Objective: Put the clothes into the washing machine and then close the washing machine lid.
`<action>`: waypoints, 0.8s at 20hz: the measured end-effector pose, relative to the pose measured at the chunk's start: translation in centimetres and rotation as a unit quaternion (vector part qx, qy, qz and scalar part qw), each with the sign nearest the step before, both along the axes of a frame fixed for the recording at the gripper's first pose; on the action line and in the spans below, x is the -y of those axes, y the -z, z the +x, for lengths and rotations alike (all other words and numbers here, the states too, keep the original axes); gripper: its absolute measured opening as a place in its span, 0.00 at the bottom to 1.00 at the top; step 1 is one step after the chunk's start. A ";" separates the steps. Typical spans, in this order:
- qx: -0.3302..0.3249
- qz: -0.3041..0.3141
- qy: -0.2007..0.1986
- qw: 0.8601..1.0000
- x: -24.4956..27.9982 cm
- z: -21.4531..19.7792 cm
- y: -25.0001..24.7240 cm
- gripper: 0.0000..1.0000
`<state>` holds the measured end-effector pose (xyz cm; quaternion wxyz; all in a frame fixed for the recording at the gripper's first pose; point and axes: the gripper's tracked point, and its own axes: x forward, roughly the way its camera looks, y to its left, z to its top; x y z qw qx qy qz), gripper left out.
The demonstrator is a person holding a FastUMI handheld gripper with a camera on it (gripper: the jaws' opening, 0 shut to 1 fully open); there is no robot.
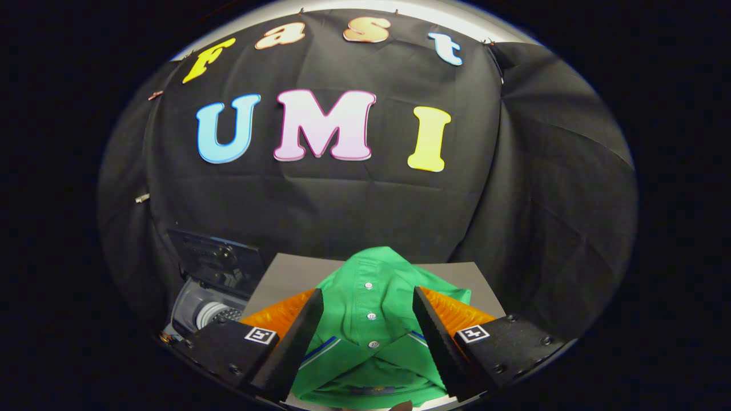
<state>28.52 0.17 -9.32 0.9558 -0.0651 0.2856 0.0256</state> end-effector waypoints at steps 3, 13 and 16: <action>-0.044 -0.022 0.023 0.999 1.6 0.1 2.0 0.99; -0.135 -0.003 0.003 0.991 2.0 0.0 6.7 0.47; -0.142 0.019 0.006 0.990 2.1 -0.6 6.0 0.16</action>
